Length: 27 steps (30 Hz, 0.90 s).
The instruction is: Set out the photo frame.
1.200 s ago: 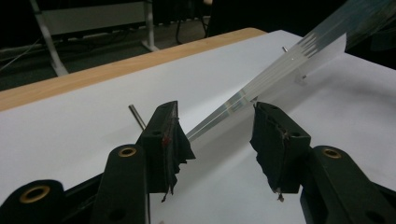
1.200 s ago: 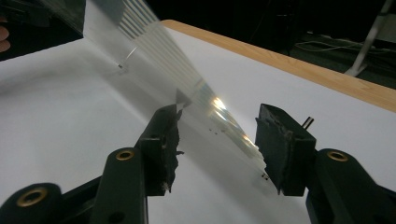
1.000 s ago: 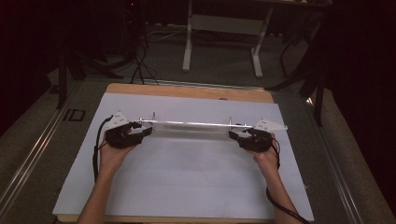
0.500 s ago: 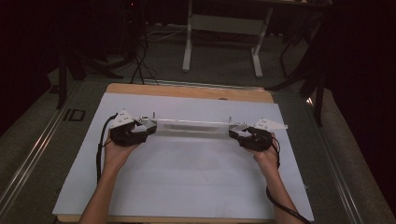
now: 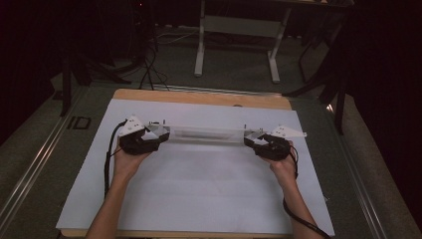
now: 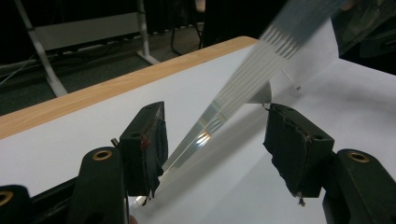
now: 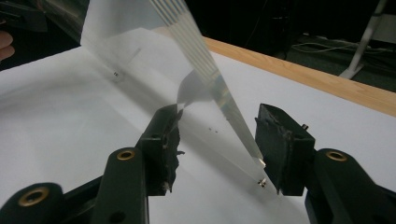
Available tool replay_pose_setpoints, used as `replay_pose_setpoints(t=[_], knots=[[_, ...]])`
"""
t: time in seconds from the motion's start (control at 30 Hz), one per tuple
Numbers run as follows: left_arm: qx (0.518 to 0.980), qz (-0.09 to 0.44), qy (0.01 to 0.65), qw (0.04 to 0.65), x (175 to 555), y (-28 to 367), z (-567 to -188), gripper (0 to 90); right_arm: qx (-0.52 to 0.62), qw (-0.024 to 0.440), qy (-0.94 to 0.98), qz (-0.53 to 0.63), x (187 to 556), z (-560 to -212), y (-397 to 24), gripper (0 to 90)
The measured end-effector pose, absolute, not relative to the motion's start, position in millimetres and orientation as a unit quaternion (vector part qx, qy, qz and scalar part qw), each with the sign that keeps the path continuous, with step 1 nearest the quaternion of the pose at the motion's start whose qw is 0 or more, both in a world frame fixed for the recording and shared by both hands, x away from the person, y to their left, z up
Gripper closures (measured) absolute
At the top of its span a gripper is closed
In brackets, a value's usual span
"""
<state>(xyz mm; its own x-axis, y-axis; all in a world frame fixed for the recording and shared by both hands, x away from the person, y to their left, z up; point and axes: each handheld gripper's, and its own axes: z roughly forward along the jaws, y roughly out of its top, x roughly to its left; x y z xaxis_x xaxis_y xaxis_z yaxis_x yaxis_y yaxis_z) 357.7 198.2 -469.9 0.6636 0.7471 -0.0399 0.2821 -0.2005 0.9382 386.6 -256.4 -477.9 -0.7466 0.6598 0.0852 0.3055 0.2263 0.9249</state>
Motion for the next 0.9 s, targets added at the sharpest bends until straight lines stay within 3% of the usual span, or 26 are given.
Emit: replay_pose_setpoints(t=[0.9], knots=[[0.734,0.245,0.361,0.520,364.6,194.2,-466.4,42.7,0.335,0.200,0.751,0.533,389.9,-475.4,-250.4,50.3]])
